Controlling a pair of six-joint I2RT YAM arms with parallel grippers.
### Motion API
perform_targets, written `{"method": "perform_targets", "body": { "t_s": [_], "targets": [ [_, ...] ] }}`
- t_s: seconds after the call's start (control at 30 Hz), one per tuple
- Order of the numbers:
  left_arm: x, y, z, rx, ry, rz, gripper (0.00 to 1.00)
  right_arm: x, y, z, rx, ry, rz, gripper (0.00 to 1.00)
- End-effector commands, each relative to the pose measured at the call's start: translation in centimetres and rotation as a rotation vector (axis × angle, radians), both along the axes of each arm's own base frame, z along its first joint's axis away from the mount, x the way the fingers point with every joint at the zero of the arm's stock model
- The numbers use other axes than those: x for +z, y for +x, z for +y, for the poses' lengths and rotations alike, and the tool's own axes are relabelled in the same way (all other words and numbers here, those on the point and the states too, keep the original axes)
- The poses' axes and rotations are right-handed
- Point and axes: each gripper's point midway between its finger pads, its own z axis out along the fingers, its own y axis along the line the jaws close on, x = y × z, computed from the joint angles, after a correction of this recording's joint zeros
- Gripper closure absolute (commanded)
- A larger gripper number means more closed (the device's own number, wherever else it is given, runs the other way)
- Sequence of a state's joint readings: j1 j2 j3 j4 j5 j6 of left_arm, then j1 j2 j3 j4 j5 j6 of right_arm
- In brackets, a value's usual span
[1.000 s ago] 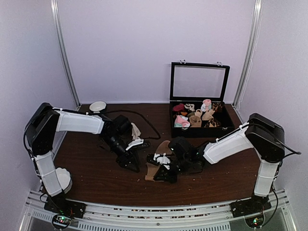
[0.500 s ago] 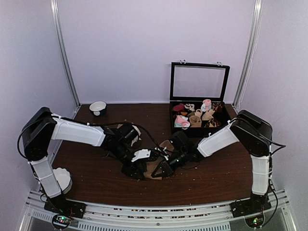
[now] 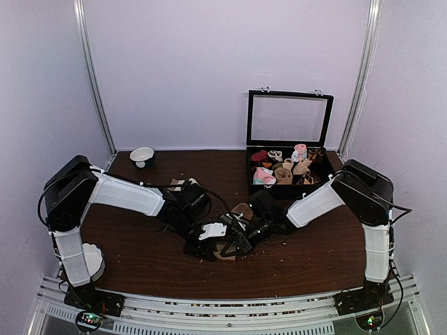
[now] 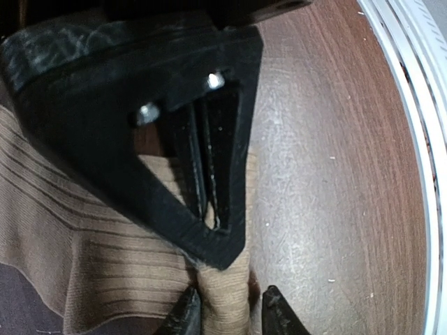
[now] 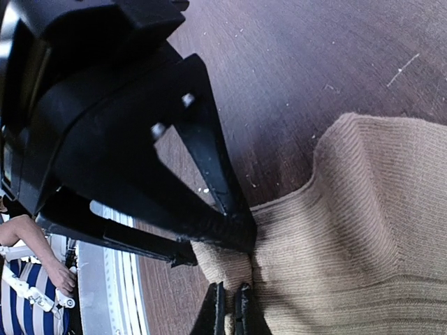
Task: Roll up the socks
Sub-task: Roll the sock at the center of the board.
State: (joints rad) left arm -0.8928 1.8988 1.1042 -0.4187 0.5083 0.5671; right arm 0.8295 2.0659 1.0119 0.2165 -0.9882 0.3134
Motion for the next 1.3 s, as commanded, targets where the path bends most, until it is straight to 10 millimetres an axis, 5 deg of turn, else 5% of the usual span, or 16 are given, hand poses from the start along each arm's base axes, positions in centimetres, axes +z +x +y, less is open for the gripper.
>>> {"method": "perform_targets", "body": {
  "t_s": [0.0, 0.13, 0.2, 0.4, 0.73, 1.03, 1.07, 1.1, 1.13, 1.27],
  "targets": [
    [0.3, 0.2, -1.0, -0.015, -0.015, -0.002, 0.74, -5.3, -0.9, -2.9, -0.063, -0.192, 0.089, 1.0],
    [-0.3, 0.3, -1.1, 0.012, 0.019, 0.051, 0.9, -4.7, -0.8, -2.9, -0.066, -0.178, 0.062, 0.97],
    [-0.6, 0.1, -0.9, 0.027, 0.032, 0.099, 0.98, -4.1, -0.6, -3.0, -0.075, -0.164, 0.032, 0.83],
    [-1.9, -0.2, 0.4, 0.104, 0.119, 0.294, 1.0, -2.1, -0.2, -3.5, -0.119, -0.113, -0.062, 0.61],
    [-4.7, -0.7, 2.8, 0.18, 0.285, 0.451, 1.0, -1.7, 0.0, -6.8, -0.193, -0.22, -0.214, 0.55],
    [-3.7, -1.0, 3.0, 0.219, 0.3, 0.587, 1.0, 1.5, -0.5, -10.1, -0.298, -0.144, -0.39, 0.54],
    [-3.6, -1.0, 3.0, 0.219, 0.305, 0.602, 1.0, 2.3, -0.4, -10.3, -0.318, -0.117, -0.42, 0.51],
    [-3.6, -1.1, 3.0, 0.22, 0.312, 0.618, 1.0, 3.2, -0.1, -10.5, -0.341, -0.092, -0.459, 0.17],
    [-3.7, -1.2, 3.1, 0.225, 0.319, 0.632, 1.0, 4.1, 0.3, -10.8, -0.368, -0.091, -0.499, 0.02],
    [-4.0, -1.0, 3.3, 0.245, 0.343, 0.651, 1.0, 6.9, 3.4, -13.7, -0.555, -0.22, -0.722, 0.0]
  ]
}}
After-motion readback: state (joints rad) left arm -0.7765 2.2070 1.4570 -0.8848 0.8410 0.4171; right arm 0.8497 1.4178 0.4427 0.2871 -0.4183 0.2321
